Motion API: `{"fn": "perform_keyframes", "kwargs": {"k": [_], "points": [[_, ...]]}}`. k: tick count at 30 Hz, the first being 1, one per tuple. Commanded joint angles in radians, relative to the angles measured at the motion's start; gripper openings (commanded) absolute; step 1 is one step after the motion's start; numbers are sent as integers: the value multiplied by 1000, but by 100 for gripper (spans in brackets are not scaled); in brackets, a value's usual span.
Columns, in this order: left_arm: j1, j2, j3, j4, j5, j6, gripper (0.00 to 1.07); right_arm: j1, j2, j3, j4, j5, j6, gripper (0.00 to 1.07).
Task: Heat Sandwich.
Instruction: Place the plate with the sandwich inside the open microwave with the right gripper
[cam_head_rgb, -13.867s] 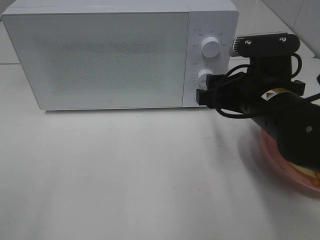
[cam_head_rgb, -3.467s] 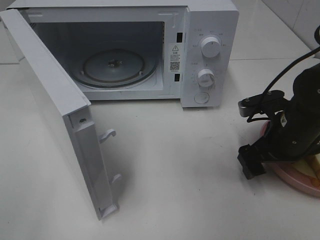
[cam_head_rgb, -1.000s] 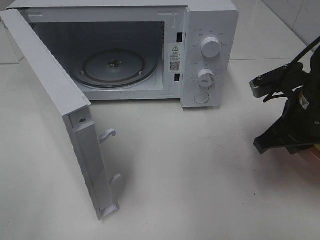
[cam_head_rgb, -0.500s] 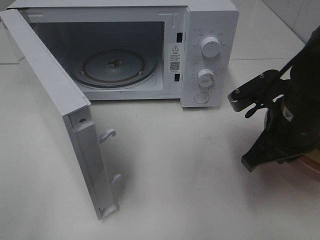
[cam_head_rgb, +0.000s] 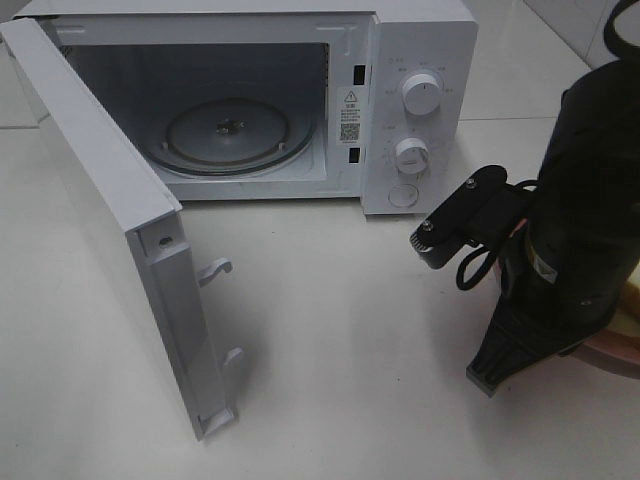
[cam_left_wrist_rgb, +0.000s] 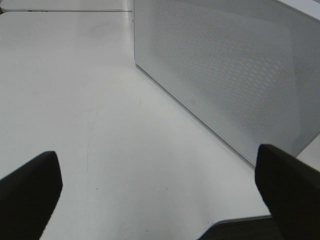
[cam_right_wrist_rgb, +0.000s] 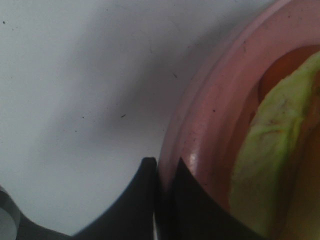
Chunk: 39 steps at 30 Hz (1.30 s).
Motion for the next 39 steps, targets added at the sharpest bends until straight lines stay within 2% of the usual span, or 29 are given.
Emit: {"fn": "perform_keyframes", "kwargs": {"k": [1, 10, 18, 29, 39], "points": [[-6, -21, 0, -3, -12, -5, 98, 34, -9, 5, -38, 42, -2, 0], [-6, -21, 0, -3, -12, -5, 98, 120, -46, 23, -66, 73, -11, 1], [-6, -21, 0, -3, -12, -5, 98, 126, -159, 98, -65, 70, -68, 1], [-6, -21, 0, -3, -12, -5, 98, 126, -366, 204, -46, 41, -375, 2], [-6, -21, 0, -3, -12, -5, 98, 126, -415, 249, -45, -8, -675, 1]]}}
